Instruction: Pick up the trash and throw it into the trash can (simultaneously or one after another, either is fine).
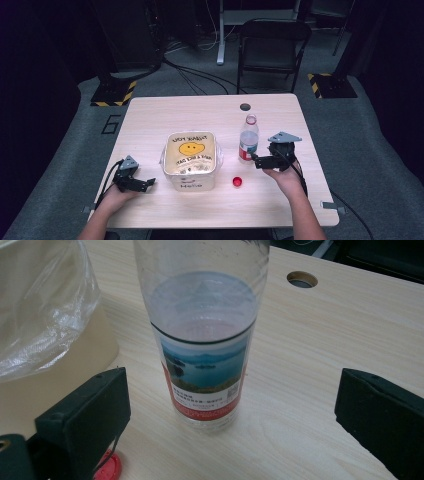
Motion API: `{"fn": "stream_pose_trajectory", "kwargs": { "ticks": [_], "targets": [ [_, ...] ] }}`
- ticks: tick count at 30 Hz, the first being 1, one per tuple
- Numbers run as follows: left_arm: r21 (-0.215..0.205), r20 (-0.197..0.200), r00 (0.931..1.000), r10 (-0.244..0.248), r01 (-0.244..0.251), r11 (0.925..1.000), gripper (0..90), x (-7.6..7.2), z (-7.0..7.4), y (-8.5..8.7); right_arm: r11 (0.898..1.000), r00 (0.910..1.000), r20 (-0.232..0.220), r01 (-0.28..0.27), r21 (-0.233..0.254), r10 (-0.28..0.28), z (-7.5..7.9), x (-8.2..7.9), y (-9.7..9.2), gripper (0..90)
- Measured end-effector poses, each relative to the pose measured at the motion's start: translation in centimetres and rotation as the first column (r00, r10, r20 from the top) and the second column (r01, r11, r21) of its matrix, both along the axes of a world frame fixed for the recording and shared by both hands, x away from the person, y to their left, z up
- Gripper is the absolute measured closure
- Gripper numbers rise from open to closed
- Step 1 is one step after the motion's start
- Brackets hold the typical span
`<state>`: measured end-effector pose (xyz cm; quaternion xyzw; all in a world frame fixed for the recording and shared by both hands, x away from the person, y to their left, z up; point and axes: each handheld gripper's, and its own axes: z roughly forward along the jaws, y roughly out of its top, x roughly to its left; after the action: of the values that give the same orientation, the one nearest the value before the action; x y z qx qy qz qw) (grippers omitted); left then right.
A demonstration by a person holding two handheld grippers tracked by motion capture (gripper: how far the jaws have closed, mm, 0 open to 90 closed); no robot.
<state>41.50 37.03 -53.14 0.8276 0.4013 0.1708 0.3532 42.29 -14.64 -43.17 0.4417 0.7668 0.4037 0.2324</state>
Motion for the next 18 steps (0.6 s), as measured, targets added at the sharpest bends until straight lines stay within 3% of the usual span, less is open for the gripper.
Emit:
{"fn": "stream_pose_trajectory", "kwargs": {
  "ticks": [2,3,18],
  "targets": [
    [0.015,0.003,1.0000,-0.005,0.005,0.9999,0.2,0.2,0.1,0.0,1.000,1.0000,-0.001,-0.004,-0.009,0.004,0.3,0.1,0.3,0.1],
    [-0.008,-0.004,0.9999,0.011,-0.011,0.9999,0.2,0.3,0.0,-0.2,1.000,1.0000,0.003,-0.007,-0.018,0.007,0.6,0.2,0.5,0.0],
    [-0.001,0.001,1.0000,0.009,-0.009,1.0000,0.1,1.2,0.0,-0.6,0.999,0.9988,0.013,-0.046,-0.024,0.046,2.6,1.0,2.0,0.0]
  ]
}}
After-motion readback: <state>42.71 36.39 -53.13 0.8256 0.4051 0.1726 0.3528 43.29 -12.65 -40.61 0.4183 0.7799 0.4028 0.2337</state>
